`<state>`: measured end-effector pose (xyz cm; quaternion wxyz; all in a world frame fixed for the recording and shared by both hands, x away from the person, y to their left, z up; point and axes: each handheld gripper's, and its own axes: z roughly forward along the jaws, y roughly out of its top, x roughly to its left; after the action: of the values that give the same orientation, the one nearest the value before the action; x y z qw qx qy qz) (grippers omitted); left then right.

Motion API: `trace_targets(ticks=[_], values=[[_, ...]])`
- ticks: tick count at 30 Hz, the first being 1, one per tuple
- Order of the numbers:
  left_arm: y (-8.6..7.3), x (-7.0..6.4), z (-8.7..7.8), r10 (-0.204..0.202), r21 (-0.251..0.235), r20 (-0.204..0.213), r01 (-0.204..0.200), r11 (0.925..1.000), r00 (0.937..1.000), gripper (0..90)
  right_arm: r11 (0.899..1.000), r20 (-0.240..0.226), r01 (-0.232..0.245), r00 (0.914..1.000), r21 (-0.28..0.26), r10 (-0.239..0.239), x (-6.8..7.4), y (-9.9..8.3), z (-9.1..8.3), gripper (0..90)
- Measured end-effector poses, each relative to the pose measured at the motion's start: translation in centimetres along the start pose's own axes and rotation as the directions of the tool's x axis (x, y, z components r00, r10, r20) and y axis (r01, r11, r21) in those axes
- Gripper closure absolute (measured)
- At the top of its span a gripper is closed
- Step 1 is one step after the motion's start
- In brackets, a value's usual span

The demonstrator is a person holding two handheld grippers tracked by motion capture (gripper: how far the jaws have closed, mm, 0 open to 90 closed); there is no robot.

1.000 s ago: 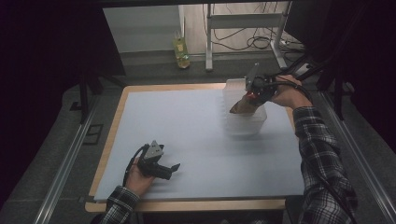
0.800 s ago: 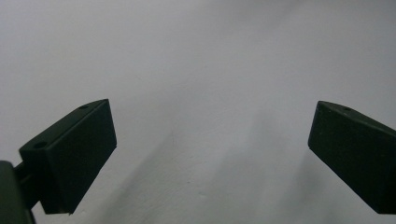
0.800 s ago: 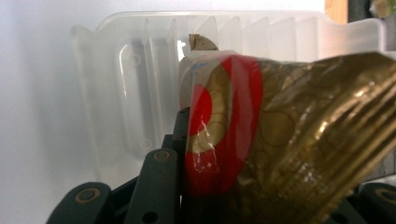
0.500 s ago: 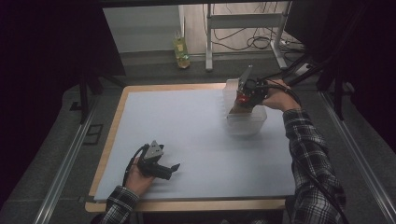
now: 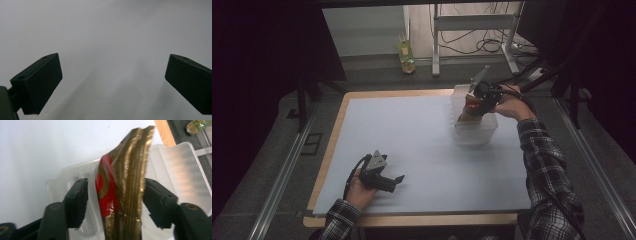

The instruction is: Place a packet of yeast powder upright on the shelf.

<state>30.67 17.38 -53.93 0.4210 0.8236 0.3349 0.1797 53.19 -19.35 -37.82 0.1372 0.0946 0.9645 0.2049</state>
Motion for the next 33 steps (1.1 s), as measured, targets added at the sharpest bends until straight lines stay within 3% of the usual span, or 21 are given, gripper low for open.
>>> trace_targets(ticks=[7, 17, 21, 33], values=[[0.0, 0.0, 0.0, 0.005, -0.002, -0.007, -0.005, 1.0000, 1.0000, 1.0, 0.998, -0.003, -0.045, 0.9990, -0.050, 0.045, -0.1, -0.1, -0.4, 25.2], [0.0, 0.1, -0.2, 0.000, -0.014, -0.020, 0.000, 0.9999, 0.9998, 0.6, 0.990, -0.009, -0.084, 0.9965, -0.117, 0.083, 0.3, 0.2, -1.1, 19.3], [0.0, 0.1, -0.2, -0.002, -0.017, -0.023, 0.002, 0.9999, 0.9997, 0.5, 0.986, 0.015, -0.105, 0.9940, -0.130, 0.108, 0.5, 0.4, -1.4, 15.6], [0.0, 0.2, -0.3, -0.004, -0.021, -0.027, 0.003, 0.9998, 0.9996, 0.3, 0.964, 0.018, -0.154, 0.9867, -0.215, 0.161, 1.2, 0.5, -2.8, 12.0]])
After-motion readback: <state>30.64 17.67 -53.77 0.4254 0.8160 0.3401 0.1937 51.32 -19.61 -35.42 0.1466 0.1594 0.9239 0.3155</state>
